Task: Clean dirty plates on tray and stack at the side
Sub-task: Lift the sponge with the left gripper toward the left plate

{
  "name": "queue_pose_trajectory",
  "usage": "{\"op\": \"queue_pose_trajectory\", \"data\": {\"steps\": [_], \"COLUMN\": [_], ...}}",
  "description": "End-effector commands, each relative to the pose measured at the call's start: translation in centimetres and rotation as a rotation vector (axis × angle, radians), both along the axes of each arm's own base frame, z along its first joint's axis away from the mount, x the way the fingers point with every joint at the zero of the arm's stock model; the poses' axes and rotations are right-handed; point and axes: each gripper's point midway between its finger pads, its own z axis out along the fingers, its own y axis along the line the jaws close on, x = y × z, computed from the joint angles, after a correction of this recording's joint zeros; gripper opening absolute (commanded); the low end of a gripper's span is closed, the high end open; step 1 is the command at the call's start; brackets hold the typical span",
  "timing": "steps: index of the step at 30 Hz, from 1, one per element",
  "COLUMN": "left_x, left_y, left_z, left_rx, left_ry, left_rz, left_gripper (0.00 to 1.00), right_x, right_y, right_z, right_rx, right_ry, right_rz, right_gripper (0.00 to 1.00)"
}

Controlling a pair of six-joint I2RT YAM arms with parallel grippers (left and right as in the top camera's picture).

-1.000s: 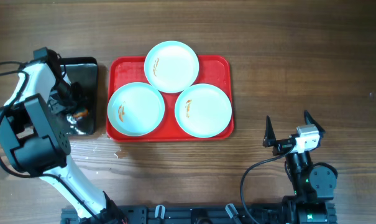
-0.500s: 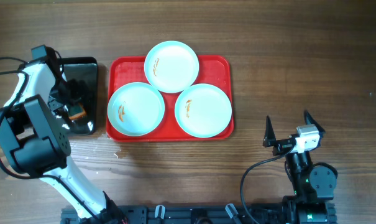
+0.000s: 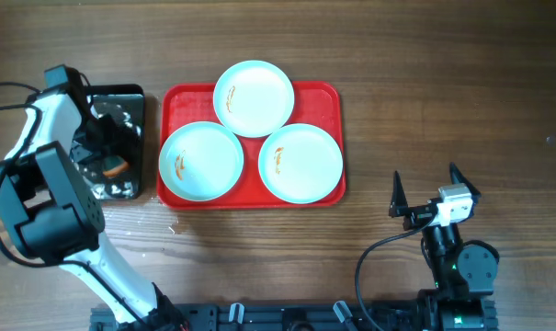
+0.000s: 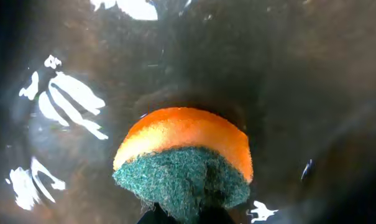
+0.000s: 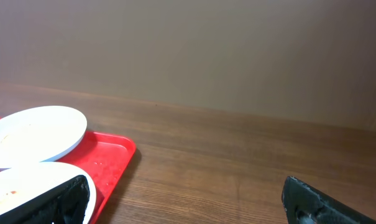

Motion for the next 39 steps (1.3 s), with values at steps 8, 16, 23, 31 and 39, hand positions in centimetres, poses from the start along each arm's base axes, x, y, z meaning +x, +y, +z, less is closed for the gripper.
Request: {"op": "queue_pose_trajectory", "data": {"steps": [8, 16, 23, 31, 39], "left_x": [3.2, 3.2, 2.7, 5.8, 4.7], "left_y": [1.0, 0.3, 0.1, -0.4, -0.7], "left_z": [20.7, 17.5, 8.5, 25.1, 14.5], "left_rx": [0.195, 0.155, 0.117, 0.206, 0.168], "left_ry": [-0.552, -0.553, -0.44, -0.9, -0.646], "left_rz": [-0.001, -0.019, -0.017, -0.077, -0.189], "left_gripper": [0.04, 0.04, 0.04, 0.04, 0.04], "right_x": [0.0, 0.0, 0.0, 0.0, 0.0], "right_y": [-0.4, -0.4, -0.4, -0.4, -0.4], "right_z": [0.2, 0.2, 0.2, 0.2, 0.2], "right_rx": [-0.008, -0.008, -0.008, -0.008, -0.008], "right_ry": [-0.01, -0.01, -0.01, -0.01, -0.009], "right_rz": [-0.019, -0.019, -0.019, -0.019, -0.019], "right_gripper": [1.0, 1.0, 1.0, 1.0, 1.0]}}
